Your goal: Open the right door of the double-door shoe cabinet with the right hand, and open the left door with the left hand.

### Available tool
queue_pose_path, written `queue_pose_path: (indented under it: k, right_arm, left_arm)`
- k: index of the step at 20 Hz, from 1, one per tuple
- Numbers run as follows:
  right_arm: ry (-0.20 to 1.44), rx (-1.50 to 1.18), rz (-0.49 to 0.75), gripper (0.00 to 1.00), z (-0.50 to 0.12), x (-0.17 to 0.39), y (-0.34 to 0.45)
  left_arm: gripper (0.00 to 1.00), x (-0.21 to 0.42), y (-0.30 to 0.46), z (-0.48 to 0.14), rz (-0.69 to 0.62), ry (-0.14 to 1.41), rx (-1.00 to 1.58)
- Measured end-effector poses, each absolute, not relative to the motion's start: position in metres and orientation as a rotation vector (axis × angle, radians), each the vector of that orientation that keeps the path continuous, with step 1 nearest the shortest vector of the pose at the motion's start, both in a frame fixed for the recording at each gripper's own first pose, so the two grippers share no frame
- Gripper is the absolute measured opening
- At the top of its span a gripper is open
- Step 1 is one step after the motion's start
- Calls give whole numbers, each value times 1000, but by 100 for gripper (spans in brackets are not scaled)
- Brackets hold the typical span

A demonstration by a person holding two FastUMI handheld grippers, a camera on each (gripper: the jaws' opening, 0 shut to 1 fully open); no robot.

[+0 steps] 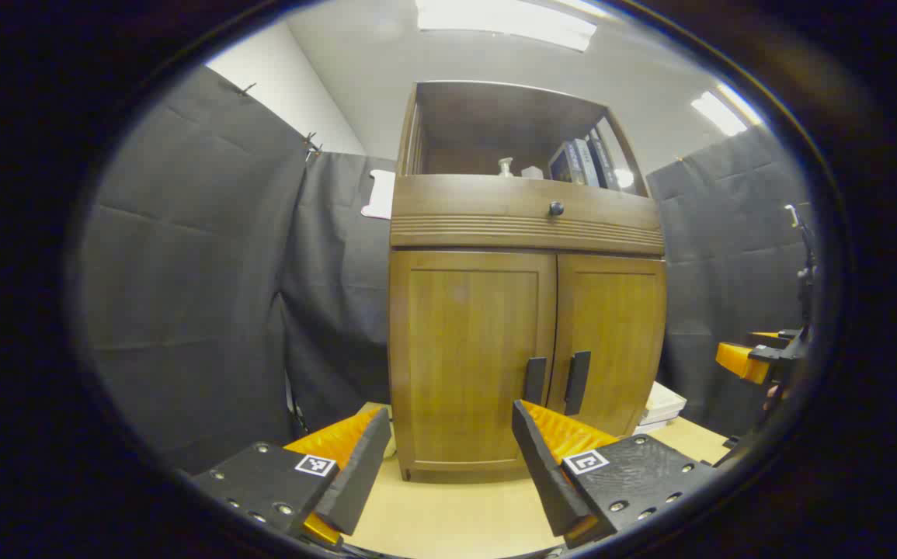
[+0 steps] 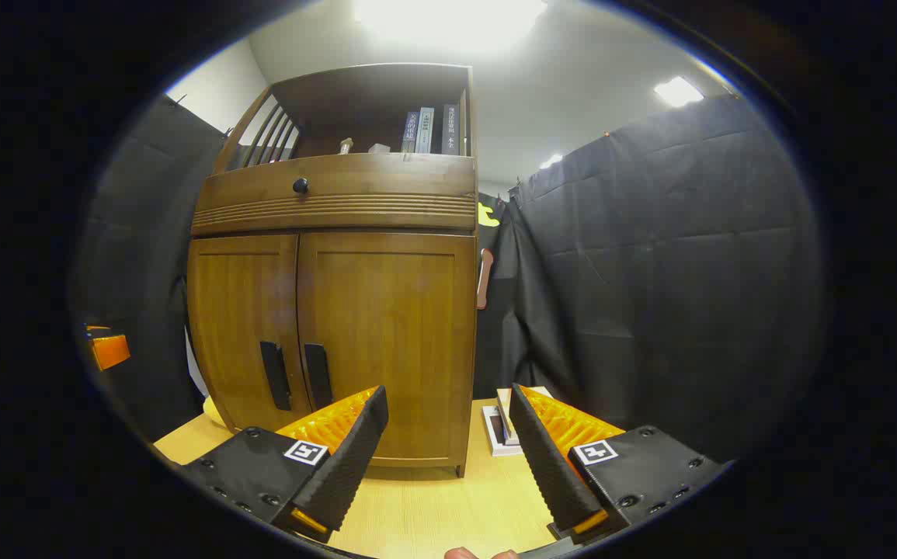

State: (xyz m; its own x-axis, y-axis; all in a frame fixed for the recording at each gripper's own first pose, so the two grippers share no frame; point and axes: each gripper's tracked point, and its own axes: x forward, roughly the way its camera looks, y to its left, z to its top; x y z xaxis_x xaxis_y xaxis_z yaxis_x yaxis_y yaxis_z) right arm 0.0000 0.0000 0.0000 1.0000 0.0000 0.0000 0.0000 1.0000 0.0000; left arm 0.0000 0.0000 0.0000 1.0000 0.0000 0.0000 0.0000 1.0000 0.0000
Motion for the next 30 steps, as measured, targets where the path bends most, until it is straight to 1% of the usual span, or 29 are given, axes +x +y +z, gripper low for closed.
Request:
queue_pose_path:
  k: [1,2,3,4,5,6,11,12,17,20,21,22,27,28,29,30]
  right_arm:
    - [3,8,1,96,0,-2,1]
    - [7,15,6,99,-1,-3,4]
    - [11,15,11,96,-1,-4,6]
    - [15,11,12,99,-2,-6,6]
    - [19,6,13,99,-3,-8,6]
    - [24,5,15,99,-4,-10,7]
    - [38,20,26,99,-6,-16,17]
    - [39,21,33,99,-6,-15,21]
    - [55,37,69,99,-3,-10,37]
    - [63,53,86,99,-1,-2,45]
    - [65,60,95,97,0,1,48]
    - [60,66,112,99,3,5,54]
    - [11,42,166,99,22,31,74]
    - [12,45,175,96,24,37,79]
    - [4,55,191,96,27,42,85]
    - [-1,64,206,99,30,47,92]
  left_arm:
    - [92,-1,0,1,-1,2,4]
    - [92,-1,-1,1,0,1,0]
    - [92,-1,-2,2,-3,-4,-13]
    - [92,-2,-2,1,-8,-6,-27]
    - [90,-3,-1,2,-7,-5,-38]
    - [92,-3,0,3,-6,-5,-41]
    - [90,-4,-3,-2,-14,-9,9]
    - [92,-4,-6,-3,-13,-8,12]
    - [92,-2,-2,-2,-13,-2,-13]
    - [92,-2,-2,-2,-10,7,-22]
    - [92,-1,-2,-2,-8,10,-24]
    - [92,-2,0,-7,-1,16,-27]
    - [92,-4,5,-9,37,24,-25]
    - [90,-3,5,-11,43,29,-25]
    - [92,-3,6,-11,50,35,-24]
    - [92,-3,7,-10,58,41,-21]
